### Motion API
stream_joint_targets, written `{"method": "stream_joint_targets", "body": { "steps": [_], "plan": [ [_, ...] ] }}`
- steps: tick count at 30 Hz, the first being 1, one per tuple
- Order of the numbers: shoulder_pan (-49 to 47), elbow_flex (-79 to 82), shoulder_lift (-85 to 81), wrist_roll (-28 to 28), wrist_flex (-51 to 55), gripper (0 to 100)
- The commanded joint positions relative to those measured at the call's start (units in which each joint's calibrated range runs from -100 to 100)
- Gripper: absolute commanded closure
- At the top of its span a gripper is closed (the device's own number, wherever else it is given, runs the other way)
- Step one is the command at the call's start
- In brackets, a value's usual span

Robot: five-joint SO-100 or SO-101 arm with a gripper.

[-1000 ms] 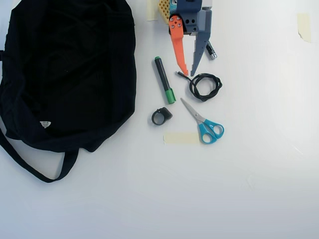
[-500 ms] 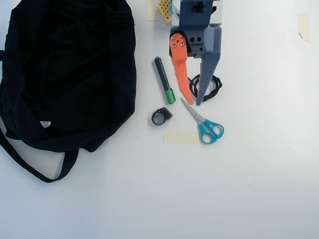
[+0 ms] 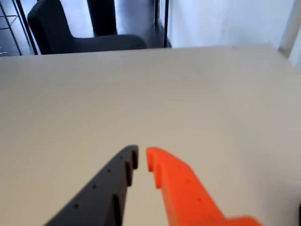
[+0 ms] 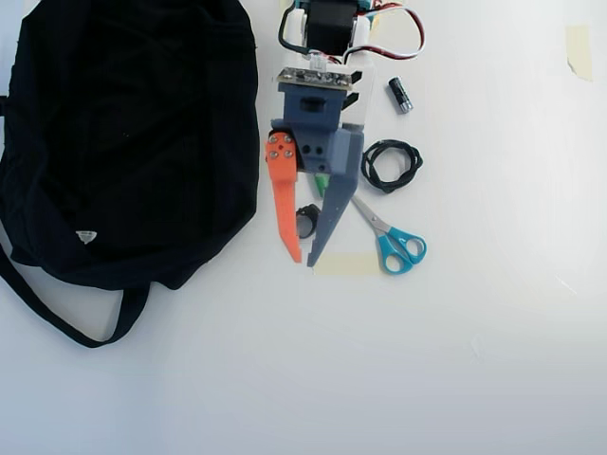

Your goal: Put the bike light into the black bag

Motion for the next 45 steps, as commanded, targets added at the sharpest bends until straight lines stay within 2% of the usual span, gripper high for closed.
{"method": "stream_joint_targets", "body": {
  "steps": [1,10,18,38,45],
  "plan": [
    [0.39,-0.28,-0.29,0.95,-3.41,98],
    [1.66,5.56,-1.54,1.11,-2.29,98],
    [2.93,8.08,-1.54,7.61,1.33,97],
    [3.16,-1.27,-0.21,8.76,43.96,98],
    [1.36,0.71,-0.04,20.14,47.49,98]
  ]
}}
